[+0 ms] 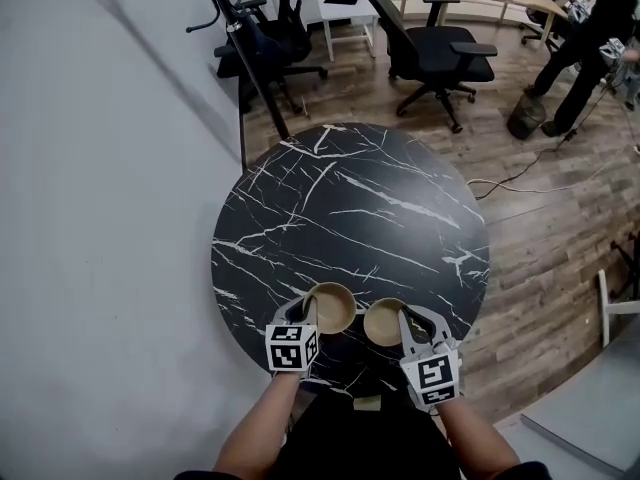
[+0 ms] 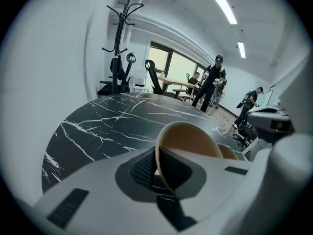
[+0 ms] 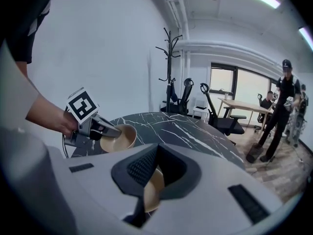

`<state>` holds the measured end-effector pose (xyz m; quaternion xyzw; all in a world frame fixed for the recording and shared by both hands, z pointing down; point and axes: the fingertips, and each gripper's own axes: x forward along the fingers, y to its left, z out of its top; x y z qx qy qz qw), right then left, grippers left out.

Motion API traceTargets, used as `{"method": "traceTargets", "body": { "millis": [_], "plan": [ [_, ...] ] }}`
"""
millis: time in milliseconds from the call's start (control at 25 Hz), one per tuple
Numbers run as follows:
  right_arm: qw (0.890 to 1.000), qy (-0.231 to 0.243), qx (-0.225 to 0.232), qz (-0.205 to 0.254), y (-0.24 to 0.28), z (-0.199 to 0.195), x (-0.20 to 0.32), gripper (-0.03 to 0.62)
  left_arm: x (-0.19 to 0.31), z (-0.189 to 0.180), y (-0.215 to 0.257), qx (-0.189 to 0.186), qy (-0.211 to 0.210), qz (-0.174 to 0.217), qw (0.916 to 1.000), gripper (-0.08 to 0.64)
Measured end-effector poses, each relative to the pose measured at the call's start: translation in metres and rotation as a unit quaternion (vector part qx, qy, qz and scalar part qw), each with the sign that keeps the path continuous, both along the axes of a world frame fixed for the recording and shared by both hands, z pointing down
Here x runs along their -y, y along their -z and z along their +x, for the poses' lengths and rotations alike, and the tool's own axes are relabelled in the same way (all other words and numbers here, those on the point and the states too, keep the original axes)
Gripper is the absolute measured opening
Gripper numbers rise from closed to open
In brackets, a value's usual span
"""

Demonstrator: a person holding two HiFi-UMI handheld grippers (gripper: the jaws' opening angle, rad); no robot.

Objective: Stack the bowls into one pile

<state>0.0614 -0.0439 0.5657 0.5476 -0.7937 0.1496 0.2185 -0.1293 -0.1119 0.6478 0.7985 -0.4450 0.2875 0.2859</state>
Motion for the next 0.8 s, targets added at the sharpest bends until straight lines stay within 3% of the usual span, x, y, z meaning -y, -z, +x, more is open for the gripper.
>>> {"method": "traceTargets", "body": {
  "millis": [800],
  "plan": [
    [1.000, -0.015, -0.001, 0.017, 0.007, 0.048, -0.017, 0.009, -0.028, 0.087, 0.013, -0.015, -0.057, -0.013, 0.9982, 0.026]
  ]
}}
